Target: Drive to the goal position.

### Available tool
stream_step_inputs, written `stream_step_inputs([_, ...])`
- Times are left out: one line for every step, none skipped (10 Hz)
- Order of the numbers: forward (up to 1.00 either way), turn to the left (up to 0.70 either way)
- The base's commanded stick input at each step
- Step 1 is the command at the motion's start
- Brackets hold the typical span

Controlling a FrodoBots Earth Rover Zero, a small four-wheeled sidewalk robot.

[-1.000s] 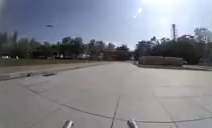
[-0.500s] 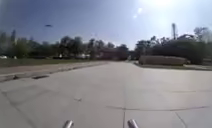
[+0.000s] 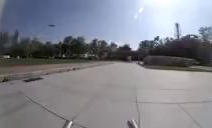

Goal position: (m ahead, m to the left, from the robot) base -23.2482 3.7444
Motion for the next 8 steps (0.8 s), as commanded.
stream_step_inputs([1.00,-0.13])
stream_step_inputs([1.00,-0.35])
stream_step_inputs([1.00,-0.38])
stream_step_inputs([1.00,-0.40])
stream_step_inputs([1.00,-0.40])
stream_step_inputs([1.00,-0.40])
stream_step_inputs([1.00,-0.40])
stream_step_inputs([1.00,-0.40])
